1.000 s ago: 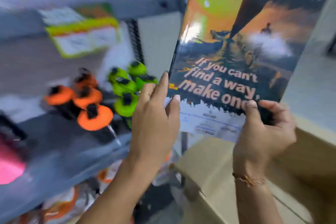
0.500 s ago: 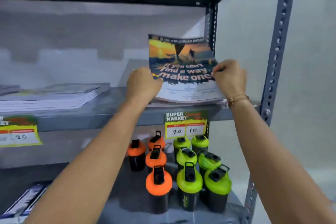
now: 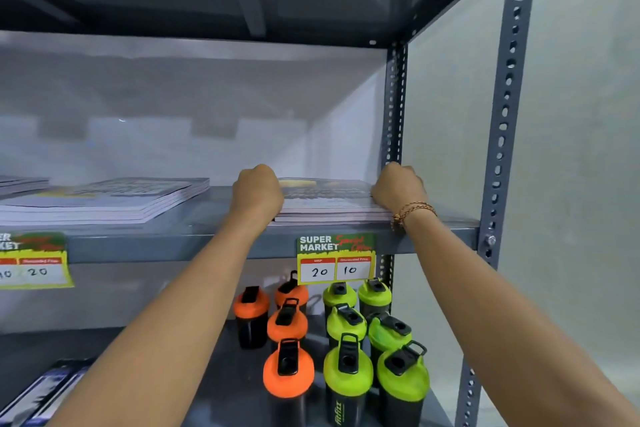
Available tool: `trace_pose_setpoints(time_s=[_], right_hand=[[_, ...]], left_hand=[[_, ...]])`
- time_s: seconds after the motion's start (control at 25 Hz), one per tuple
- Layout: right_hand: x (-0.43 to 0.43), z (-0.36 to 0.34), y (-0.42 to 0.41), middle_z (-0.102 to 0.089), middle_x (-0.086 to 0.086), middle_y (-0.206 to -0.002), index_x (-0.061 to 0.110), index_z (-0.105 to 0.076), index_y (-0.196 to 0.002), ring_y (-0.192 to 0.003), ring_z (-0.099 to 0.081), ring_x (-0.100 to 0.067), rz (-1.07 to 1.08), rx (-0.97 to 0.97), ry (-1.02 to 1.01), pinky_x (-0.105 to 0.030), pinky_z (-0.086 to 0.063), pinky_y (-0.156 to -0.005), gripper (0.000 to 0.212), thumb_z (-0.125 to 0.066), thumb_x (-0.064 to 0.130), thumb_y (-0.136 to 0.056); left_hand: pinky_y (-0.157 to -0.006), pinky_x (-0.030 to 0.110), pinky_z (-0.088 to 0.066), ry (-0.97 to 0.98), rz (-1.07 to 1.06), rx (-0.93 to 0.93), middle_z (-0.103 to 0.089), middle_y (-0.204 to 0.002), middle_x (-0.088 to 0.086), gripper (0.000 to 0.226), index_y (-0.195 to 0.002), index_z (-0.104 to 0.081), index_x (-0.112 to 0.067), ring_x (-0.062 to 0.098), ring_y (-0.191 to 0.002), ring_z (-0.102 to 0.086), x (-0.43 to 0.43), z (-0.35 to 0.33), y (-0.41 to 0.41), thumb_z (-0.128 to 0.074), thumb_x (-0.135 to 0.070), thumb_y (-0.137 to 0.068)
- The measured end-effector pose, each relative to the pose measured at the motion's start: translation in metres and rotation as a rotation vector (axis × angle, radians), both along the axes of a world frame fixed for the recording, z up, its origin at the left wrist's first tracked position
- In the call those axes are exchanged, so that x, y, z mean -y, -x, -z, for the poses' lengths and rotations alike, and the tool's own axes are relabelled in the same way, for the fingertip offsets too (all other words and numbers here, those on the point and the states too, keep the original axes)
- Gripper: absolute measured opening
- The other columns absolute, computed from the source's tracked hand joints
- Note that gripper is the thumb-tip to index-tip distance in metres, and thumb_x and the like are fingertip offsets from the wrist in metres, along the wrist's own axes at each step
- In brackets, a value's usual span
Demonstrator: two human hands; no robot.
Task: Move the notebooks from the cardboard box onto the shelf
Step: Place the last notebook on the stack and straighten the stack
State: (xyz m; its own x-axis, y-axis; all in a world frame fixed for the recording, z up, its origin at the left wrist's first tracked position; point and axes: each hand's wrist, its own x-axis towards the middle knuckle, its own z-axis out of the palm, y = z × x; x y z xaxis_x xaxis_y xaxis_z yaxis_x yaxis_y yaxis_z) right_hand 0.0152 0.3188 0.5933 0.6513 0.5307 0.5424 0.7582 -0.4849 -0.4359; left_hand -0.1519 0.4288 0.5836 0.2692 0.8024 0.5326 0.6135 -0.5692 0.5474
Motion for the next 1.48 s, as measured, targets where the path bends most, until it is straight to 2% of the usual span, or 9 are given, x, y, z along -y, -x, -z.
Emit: trace_pose_setpoints(time_s=[0.08,0.16,0.24,0.32,0.44,0.64,0.84,1.2,1.48], right_hand=[[0.001,0.000,0.002,-0.058,-0.026,-0.119,-0.002,-0.057,-0.111,-0.107,-0.057,-0.042,-0.017,-0.015,-0.028,-0.038,-0.049,-0.089,0.025,-0.046,0.007,-0.090],[0.006,0.000,0.004,-0.064,-0.024,-0.105,0.003,-0.061,-0.091,-0.091,-0.059,-0.036,-0.030,-0.029,-0.076,-0.033,-0.048,-0.077,0.019,-0.050,0.018,-0.089],[0.019,0.001,0.005,-0.063,-0.018,-0.087,0.006,-0.058,-0.076,-0.076,-0.054,-0.030,-0.055,-0.043,-0.031,-0.030,-0.044,-0.070,0.036,-0.051,0.040,-0.088],[0.041,0.001,0.008,-0.060,-0.015,-0.082,0.002,-0.065,-0.081,-0.078,-0.054,-0.029,-0.138,-0.046,0.108,-0.028,-0.044,-0.069,0.051,-0.050,0.050,-0.089],[0.069,0.005,0.009,-0.070,-0.010,-0.091,0.009,-0.075,-0.096,-0.084,-0.060,-0.023,-0.291,-0.110,0.103,-0.024,-0.043,-0.060,0.034,-0.061,0.040,-0.087],[0.071,0.012,0.008,-0.071,-0.002,-0.116,0.015,-0.073,-0.106,-0.107,-0.061,-0.019,-0.284,-0.055,0.027,-0.017,-0.040,-0.080,0.021,-0.059,0.020,-0.091],[0.067,0.020,0.013,-0.065,-0.009,-0.125,0.016,-0.067,-0.117,-0.116,-0.058,-0.026,-0.255,-0.037,0.005,-0.028,-0.045,-0.098,0.028,-0.061,0.022,-0.090],[0.069,0.030,0.012,-0.070,-0.012,-0.117,0.007,-0.070,-0.110,-0.109,-0.063,-0.025,-0.207,-0.049,-0.192,-0.027,-0.047,-0.097,0.028,-0.071,0.013,-0.083],[0.073,0.030,0.007,-0.069,-0.015,-0.118,0.004,-0.069,-0.110,-0.111,-0.062,-0.028,-0.192,-0.044,-0.192,-0.030,-0.047,-0.099,0.028,-0.070,0.011,-0.083]], left_hand=[[-0.072,0.034,-0.053,0.004,0.008,0.030,-0.069,-0.103,0.021,0.023,-0.097,-0.071,0.000,0.036,-0.087,-0.065,-0.001,0.000,0.001,-0.052,0.002,-0.085],[-0.062,0.030,-0.046,0.033,0.038,0.070,-0.070,-0.093,0.020,0.018,-0.087,-0.071,0.002,0.034,-0.080,-0.063,0.005,-0.003,0.005,-0.060,-0.013,-0.087],[-0.057,0.027,-0.040,0.075,0.117,0.101,-0.068,-0.080,0.017,0.027,-0.072,-0.066,-0.007,0.029,-0.073,-0.060,0.015,-0.004,0.014,-0.066,-0.031,-0.084],[-0.058,0.025,-0.040,0.101,0.225,0.079,-0.068,-0.076,0.010,0.022,-0.075,-0.071,-0.021,0.023,-0.070,-0.059,0.027,-0.004,0.026,-0.072,-0.042,-0.078],[-0.074,0.022,-0.041,0.109,0.303,-0.025,-0.076,-0.102,0.004,0.031,-0.096,-0.077,-0.016,0.014,-0.091,-0.063,0.033,-0.003,0.038,-0.079,-0.035,-0.072],[-0.085,0.020,-0.039,0.117,0.309,-0.024,-0.071,-0.118,0.003,0.036,-0.104,-0.074,-0.012,0.014,-0.109,-0.063,0.024,-0.001,0.041,-0.080,-0.026,-0.072],[-0.089,0.021,-0.040,0.132,0.352,-0.058,-0.070,-0.120,-0.001,0.036,-0.105,-0.074,-0.015,0.011,-0.111,-0.061,0.017,-0.004,0.046,-0.080,-0.028,-0.072],[-0.089,0.027,-0.045,0.073,0.337,-0.057,-0.073,-0.114,0.006,0.043,-0.104,-0.074,-0.011,0.018,-0.105,-0.064,0.021,-0.006,0.046,-0.086,-0.021,-0.064],[-0.092,0.027,-0.046,0.085,0.372,-0.081,-0.073,-0.114,0.006,0.044,-0.106,-0.073,-0.009,0.016,-0.105,-0.064,0.023,-0.008,0.040,-0.086,-0.019,-0.065]])
